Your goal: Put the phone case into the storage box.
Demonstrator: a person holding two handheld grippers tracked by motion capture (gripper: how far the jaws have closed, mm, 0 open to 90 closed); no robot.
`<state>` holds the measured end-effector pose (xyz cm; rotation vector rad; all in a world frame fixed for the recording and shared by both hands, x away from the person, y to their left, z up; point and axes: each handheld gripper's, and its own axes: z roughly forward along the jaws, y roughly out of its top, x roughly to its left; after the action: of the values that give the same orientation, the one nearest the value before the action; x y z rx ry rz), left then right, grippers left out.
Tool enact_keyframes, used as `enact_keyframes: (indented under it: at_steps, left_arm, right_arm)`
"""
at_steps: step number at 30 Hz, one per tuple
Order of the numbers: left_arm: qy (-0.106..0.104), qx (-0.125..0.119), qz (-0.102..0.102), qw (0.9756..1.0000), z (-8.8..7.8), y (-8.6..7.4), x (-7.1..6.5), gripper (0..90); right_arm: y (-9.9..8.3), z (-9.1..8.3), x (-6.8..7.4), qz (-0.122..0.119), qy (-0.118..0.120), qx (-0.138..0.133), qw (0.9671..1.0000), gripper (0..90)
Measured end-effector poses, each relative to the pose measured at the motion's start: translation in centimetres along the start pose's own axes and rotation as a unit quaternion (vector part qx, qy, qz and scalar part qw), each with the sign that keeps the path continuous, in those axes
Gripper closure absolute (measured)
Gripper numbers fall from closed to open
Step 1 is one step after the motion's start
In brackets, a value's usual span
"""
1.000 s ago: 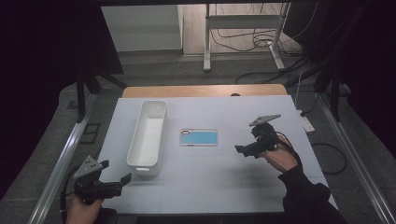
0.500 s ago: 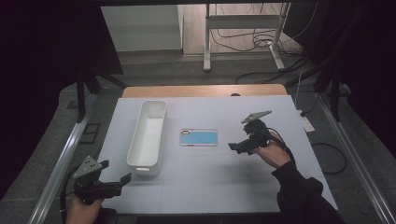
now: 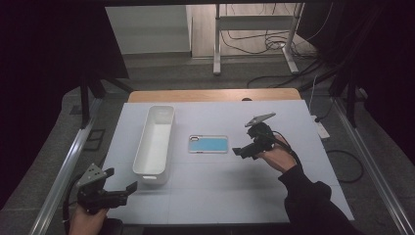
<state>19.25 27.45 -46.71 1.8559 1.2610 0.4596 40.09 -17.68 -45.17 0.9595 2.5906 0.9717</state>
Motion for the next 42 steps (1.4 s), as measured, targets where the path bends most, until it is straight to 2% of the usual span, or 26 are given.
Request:
enact_keyframes:
  at_steps: [8, 20, 25, 28, 38, 42]
  left_arm:
    - [0.0, 0.001, 0.001, 1.0, 0.0, 0.0, 0.0, 2.0]
    - [-0.001, 0.0, 0.001, 1.0, 0.0, 0.0, 0.0, 2.0]
    - [-0.002, 0.0, 0.0, 1.0, 0.0, 0.0, 0.0, 2.0]
    - [-0.002, 0.0, 0.0, 1.0, 0.0, 0.0, 0.0, 2.0]
    - [-0.003, 0.0, 0.0, 1.0, 0.0, 0.0, 0.0, 1.9]
    - [-0.002, 0.0, 0.001, 1.0, 0.0, 0.0, 0.0, 2.0]
  right_arm:
    - [1.0, 1.2, 0.3, -0.019, 0.006, 0.01, 0.9998, 0.0]
    - [2.1, 3.1, 0.6, -0.013, 0.017, 0.022, 0.9995, 0.0]
    - [2.5, 3.9, 0.8, -0.02, 0.015, 0.021, 0.9995, 0.0]
    - [2.8, 4.3, 0.8, -0.015, 0.017, 0.015, 0.9996, 0.0]
    - [3.7, 6.0, 1.3, -0.02, 0.007, 0.032, 0.9993, 0.0]
    - [4.0, 6.6, 1.5, -0.015, 0.017, 0.029, 0.9993, 0.0]
